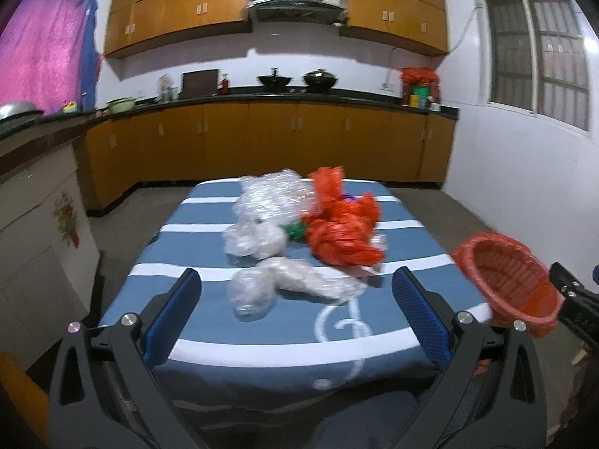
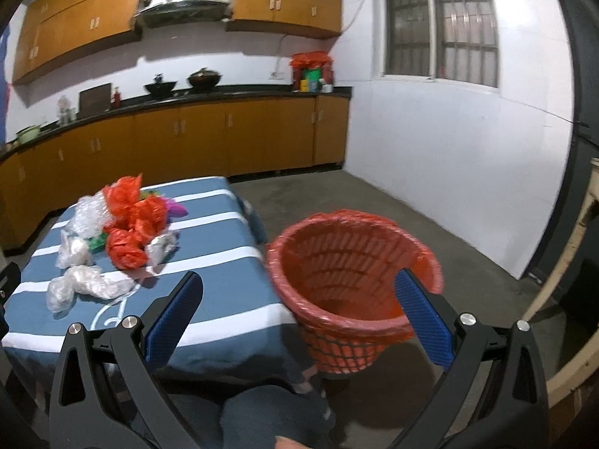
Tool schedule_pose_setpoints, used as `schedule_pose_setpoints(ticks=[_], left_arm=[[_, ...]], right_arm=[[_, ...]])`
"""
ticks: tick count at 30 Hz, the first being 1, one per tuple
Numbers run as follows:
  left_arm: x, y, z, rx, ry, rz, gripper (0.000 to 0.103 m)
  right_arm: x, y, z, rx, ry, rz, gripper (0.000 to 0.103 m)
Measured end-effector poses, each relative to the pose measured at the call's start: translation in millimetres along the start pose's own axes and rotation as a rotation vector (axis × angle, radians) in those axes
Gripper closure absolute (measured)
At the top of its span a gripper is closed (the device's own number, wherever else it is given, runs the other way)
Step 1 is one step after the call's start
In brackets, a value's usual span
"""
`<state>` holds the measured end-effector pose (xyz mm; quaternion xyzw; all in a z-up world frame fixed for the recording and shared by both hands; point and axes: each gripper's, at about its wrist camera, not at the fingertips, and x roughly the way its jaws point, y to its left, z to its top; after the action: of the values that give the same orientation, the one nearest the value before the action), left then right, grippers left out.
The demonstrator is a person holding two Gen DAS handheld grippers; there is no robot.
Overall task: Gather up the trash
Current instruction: 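Grasp a red plastic bag with the right gripper while the left gripper approaches clear bags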
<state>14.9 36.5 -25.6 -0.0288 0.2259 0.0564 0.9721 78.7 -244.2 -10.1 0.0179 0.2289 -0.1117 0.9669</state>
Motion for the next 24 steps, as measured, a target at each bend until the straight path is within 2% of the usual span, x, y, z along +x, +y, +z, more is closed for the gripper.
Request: schedule_pose_setpoints(ticks=[10, 13, 17, 19, 24], left_arm=[[32.0, 68.8, 0.6, -0.093, 0.056, 0.119, 0.004], [35.9, 82.2, 0.7, -0.108, 0.047, 0.143, 0.004], [44.3, 94.9, 1.5, -0.114, 0.042, 0.164, 0.004], [51.0, 101.0, 2.1, -0.127, 0.045, 0.167, 0.004], [67.5, 114.6, 3.0, -0.153, 0.058, 0.182, 0.005]], right_arm=[[41.9, 66.9, 16.9, -0.090, 0.040, 0.159, 0.002], [58.0, 96.7, 22.9, -0.122, 0.052, 0.227, 0.013], [92.3, 137.6, 26.2, -0.139, 0.127, 0.360, 0.029], [107.2, 151.7, 25.3, -0.152, 0.158, 0.380, 0.034], [145.5, 186.1, 19.5, -0.203, 0.225, 0.397, 0.036]])
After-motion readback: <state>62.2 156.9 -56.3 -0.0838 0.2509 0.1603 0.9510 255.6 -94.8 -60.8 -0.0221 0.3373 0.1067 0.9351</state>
